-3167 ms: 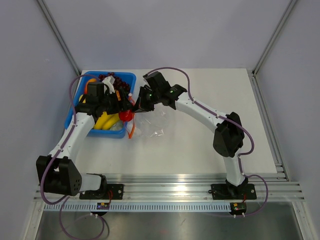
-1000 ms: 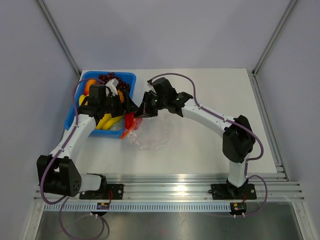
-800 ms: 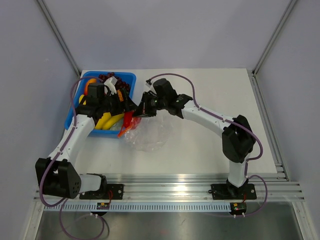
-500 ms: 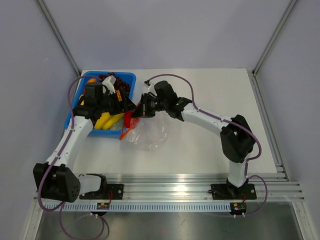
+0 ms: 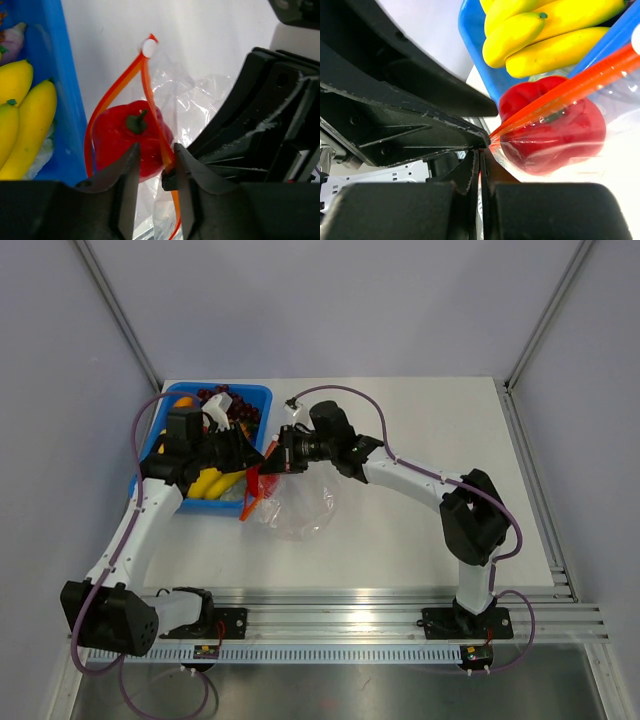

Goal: Place the food in the zip-top bag and seal the zipper
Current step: Place the fake fruit in the zipper food storage bag.

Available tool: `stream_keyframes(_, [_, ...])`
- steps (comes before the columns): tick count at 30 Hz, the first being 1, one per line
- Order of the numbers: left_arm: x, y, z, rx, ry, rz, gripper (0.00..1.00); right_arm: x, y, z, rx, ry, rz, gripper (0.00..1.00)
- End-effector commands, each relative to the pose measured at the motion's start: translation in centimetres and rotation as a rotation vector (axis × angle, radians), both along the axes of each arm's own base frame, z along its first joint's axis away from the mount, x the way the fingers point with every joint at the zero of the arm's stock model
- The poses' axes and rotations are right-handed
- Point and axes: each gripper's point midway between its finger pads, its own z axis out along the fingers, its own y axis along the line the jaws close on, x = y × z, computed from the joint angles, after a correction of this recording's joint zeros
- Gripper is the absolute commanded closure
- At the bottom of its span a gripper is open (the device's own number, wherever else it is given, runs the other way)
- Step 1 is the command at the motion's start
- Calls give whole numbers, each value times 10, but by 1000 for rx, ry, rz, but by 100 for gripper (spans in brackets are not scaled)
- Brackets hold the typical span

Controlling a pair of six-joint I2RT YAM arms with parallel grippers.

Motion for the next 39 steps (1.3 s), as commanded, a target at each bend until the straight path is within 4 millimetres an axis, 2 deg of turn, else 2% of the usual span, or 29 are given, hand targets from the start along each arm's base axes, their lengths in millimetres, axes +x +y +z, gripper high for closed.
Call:
stream_keyframes(1, [-23, 3, 2, 34, 29, -25, 70, 24, 1, 50, 136, -157, -38, 100])
stream_keyframes(4, [-24, 8, 1, 51, 25, -7, 78, 23, 3, 48, 135, -153, -27, 100])
stream_keyframes(8, [-26, 13, 2, 53, 13, 8, 94, 24, 5, 45, 134, -144, -22, 100])
stream_keyframes(11, [-28, 20, 0, 50, 17, 31, 98, 24, 6, 43, 135, -139, -15, 100])
stream_keyframes(15, [-34, 34, 2, 40, 5, 83, 98, 24, 8, 43, 144, -137, -11, 100])
stream_keyframes(17, [-37, 41, -6, 36, 23, 116, 98, 23, 8, 43, 147, -132, -9, 100])
stream_keyframes(22, [-46, 51, -29, 22, 69, 187, 88, 22, 7, 43, 148, -129, -9, 100])
stream_keyframes(24, [-47, 51, -34, 3, 76, 203, 87, 22, 7, 42, 146, -129, -8, 100])
stream_keyframes(27, [-53, 37, -43, -92, 108, 166, 82, 22, 7, 40, 145, -125, -9, 100])
stream_keyframes(30, [-52, 36, -51, -155, 117, 196, 72, 22, 7, 39, 139, -114, -6, 100])
stream_keyframes(31, [-49, 39, -53, -150, 109, 225, 60, 22, 7, 39, 138, -112, -3, 100])
stream_keyframes(35, [-50, 50, -58, -103, 76, 275, 46, 19, 7, 39, 135, -106, 4, 100])
stream_keyframes(39, [-49, 47, -58, -119, 77, 262, 46, 19, 6, 40, 136, -104, 5, 100])
